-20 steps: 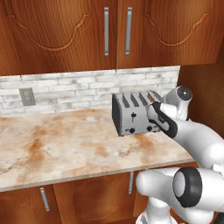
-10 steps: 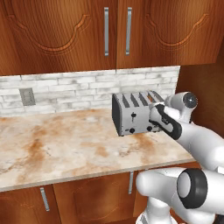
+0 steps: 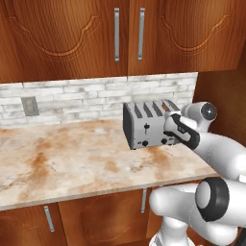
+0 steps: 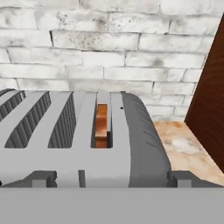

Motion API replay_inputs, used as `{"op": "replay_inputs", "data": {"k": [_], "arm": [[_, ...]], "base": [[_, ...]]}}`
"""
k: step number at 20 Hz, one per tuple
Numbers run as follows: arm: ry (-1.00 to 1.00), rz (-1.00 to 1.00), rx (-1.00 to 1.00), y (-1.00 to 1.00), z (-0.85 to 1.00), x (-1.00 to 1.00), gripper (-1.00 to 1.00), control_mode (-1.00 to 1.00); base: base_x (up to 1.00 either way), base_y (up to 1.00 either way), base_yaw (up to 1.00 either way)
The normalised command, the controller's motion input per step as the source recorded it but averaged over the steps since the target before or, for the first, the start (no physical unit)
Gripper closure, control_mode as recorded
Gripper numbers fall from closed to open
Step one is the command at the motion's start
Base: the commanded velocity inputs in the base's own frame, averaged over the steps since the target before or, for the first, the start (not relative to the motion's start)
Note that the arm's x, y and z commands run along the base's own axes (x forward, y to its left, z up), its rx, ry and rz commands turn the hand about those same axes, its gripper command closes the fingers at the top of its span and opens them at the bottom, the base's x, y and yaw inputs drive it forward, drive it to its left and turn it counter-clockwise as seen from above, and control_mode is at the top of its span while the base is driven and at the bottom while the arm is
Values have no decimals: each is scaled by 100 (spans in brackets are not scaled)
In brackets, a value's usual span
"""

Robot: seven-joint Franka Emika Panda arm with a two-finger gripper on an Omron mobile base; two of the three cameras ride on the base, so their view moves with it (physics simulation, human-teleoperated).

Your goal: Start the toaster. Once the lever pops up, take the bread to the plate on the dining counter.

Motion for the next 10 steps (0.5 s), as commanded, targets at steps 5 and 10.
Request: {"op": "replay_inputs", "data": {"k": [5, 10], "arm": [[-8, 0, 0, -4, 0, 0, -100, -100], [-1, 0, 0, 0, 0, 3, -100, -100]], "base": [[0, 0, 0], [0, 0, 0]]}}
